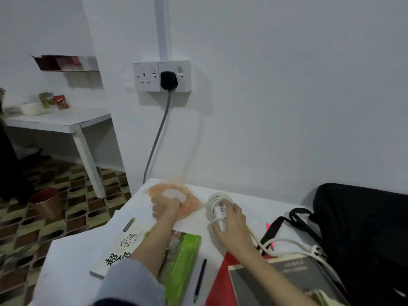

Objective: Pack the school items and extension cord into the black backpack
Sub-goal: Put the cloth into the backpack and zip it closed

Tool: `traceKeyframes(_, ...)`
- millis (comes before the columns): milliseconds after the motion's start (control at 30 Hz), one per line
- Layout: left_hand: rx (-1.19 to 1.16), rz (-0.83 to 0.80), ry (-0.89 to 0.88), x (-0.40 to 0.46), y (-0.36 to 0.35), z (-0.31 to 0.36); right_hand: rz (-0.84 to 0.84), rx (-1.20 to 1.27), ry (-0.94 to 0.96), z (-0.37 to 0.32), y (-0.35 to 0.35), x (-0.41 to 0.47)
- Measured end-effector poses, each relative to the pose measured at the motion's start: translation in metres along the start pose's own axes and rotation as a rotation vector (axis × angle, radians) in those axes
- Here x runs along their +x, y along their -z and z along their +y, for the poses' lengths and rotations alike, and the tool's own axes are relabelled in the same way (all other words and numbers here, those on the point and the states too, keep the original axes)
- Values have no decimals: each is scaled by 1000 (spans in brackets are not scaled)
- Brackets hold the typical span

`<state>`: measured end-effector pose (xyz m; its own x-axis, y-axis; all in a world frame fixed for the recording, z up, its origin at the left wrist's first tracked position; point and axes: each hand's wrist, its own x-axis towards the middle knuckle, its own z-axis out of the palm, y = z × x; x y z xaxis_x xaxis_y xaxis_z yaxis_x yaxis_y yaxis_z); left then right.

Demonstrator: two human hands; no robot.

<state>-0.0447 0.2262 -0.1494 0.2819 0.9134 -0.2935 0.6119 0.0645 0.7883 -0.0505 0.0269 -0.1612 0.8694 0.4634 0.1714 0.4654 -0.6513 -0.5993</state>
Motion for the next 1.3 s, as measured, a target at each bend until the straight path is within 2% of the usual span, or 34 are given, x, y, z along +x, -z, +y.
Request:
traceKeyframes(67,-112,-46,-50,5,2,-1,7,30,-49,3,2,0)
traceKeyframes(167,-235,-26,-203,3,17,-9,-88,37,-39,5,8,1)
traceKeyframes(267,-305,14,-351,-9,38,-10,-76,256,-122,1,22,4)
traceKeyframes(333,-437,-46,-442,-20,53,-4,-19,391,-136,-1,34,8)
traceKeyframes(467,-650,-416,-564,-48,73,12,24,614,-195,-5,67,10)
traceKeyframes(633,-583,-807,-703,-102,53,26,-129,1010,-334,9,127,-1)
traceKeyframes(733,-486,-968,-804,-147,30,38,-127,1146,-281,34,162,-22)
traceKeyframes(833,-313,-1035,-998,-193,5,48,22,1131,-302,54,186,-47)
traceKeyframes(900,-249,-1084,-1088,-226,-16,51,224,1090,-363,75,204,-65)
traceKeyframes(1000,-194,-1186,-1062,-258,-47,45,500,995,-428,110,231,-94)
traceKeyframes(1100,-42,-1180,-1109,-282,-81,29,708,988,-515,142,259,-130)
traceKeyframes(1200,50,-1171,-1314,-301,-111,11,823,1012,-591,176,283,-163)
traceKeyframes(1300,283,-1157,-1553,-312,-131,3,898,1018,-669,193,297,-186)
